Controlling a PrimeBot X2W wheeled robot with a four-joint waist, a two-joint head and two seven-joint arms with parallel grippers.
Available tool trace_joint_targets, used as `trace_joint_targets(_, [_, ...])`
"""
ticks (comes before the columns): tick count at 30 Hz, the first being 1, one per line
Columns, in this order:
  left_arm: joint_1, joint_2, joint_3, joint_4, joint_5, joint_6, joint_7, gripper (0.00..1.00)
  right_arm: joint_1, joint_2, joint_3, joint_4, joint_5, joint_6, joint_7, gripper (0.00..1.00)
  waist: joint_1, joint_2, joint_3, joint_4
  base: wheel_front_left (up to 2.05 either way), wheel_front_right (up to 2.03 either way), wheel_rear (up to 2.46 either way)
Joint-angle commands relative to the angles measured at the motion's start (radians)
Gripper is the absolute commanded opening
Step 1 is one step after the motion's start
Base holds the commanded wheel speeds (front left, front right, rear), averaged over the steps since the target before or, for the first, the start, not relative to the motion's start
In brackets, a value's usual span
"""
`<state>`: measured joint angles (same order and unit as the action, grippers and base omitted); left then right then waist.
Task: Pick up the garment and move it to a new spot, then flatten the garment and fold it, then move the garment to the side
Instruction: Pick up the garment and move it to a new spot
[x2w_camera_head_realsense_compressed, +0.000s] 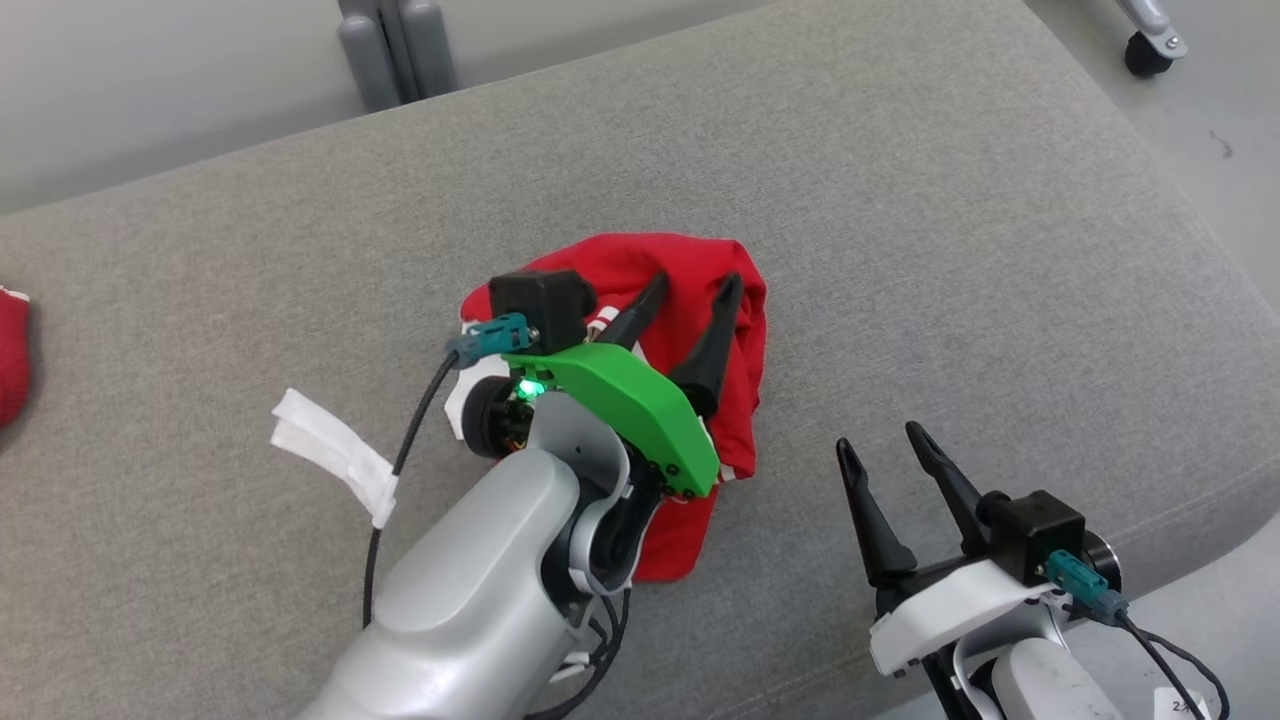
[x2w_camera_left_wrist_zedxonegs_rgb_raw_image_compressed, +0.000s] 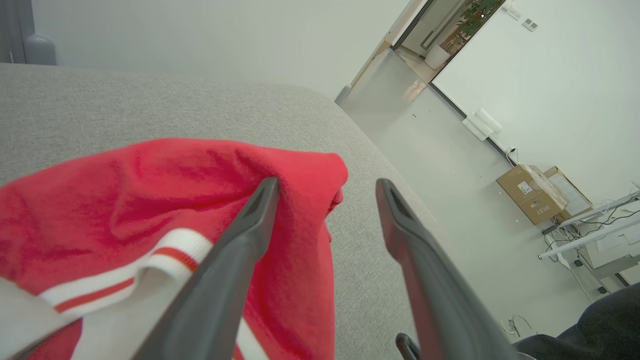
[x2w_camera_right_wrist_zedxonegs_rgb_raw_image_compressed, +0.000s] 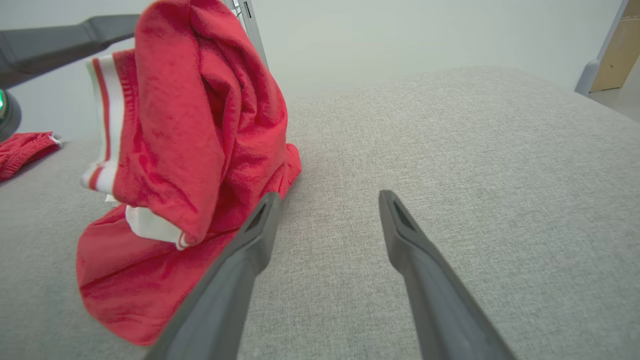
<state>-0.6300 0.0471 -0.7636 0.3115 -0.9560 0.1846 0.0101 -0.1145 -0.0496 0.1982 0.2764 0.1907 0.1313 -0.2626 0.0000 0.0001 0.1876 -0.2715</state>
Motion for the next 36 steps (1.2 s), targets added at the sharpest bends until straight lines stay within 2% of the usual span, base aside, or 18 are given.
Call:
trace_joint_targets(1, [-0.017,0.007,-0.029,0.028,-0.026,-0.015,-0.036,1.0,0.003,-0.002,-0.008,0.004,-0.004,-0.001,-0.003,1.0,0.0,-0.0001,0.001,0.006,0.0,0.0,0.0])
trace_joint_targets(7, [-0.054,0.006,-0.132,0.127,-0.009,-0.046,-0.186,1.0,0.025,-0.002,-0.047,0.006,-0.041,-0.001,-0.003,1.0,0.0,-0.0001,-0.019,0.062,0.0,0.0,0.0])
trace_joint_targets(9, [-0.04,0.008,-0.141,0.147,0.021,-0.049,-0.227,1.0,0.029,-0.002,-0.067,-0.006,-0.054,-0.001,-0.003,1.0,0.0,-0.0001,-0.03,0.086,0.0,0.0,0.0])
trace_joint_targets(14, [0.036,0.067,-0.115,0.121,0.105,-0.048,-0.273,1.0,0.044,-0.002,-0.122,-0.046,-0.094,-0.001,-0.003,1.0,0.0,-0.0001,-0.06,0.135,0.0,0.0,0.0])
trace_joint_targets(18, [0.171,0.116,-0.005,0.008,0.201,-0.031,-0.275,1.0,0.061,-0.002,-0.17,-0.073,-0.127,-0.001,-0.003,1.0,0.0,-0.0001,-0.087,0.181,0.0,0.0,0.0])
trace_joint_targets(21, [0.296,0.13,0.108,-0.075,0.26,-0.033,-0.275,1.0,0.08,-0.002,-0.2,-0.085,-0.153,-0.001,-0.003,1.0,0.0,-0.0001,-0.111,0.214,0.0,0.0,0.0])
trace_joint_targets(27, [0.524,0.106,0.316,-0.137,0.356,-0.048,-0.276,1.0,0.12,-0.002,-0.252,-0.091,-0.187,-0.001,-0.003,1.0,0.0,-0.0001,-0.158,0.265,0.0,0.0,0.0])
trace_joint_targets(30, [0.612,0.097,0.428,-0.152,0.441,-0.053,-0.275,1.0,0.137,-0.002,-0.26,-0.087,-0.199,-0.001,-0.003,1.0,0.0,-0.0001,-0.175,0.281,0.0,0.0,0.0])
trace_joint_targets(36, [0.735,0.076,0.583,-0.147,0.577,-0.136,-0.275,1.0,0.16,-0.002,-0.265,-0.08,-0.21,-0.001,-0.003,1.0,0.0,-0.0001,-0.195,0.301,0.0,0.0,0.0])
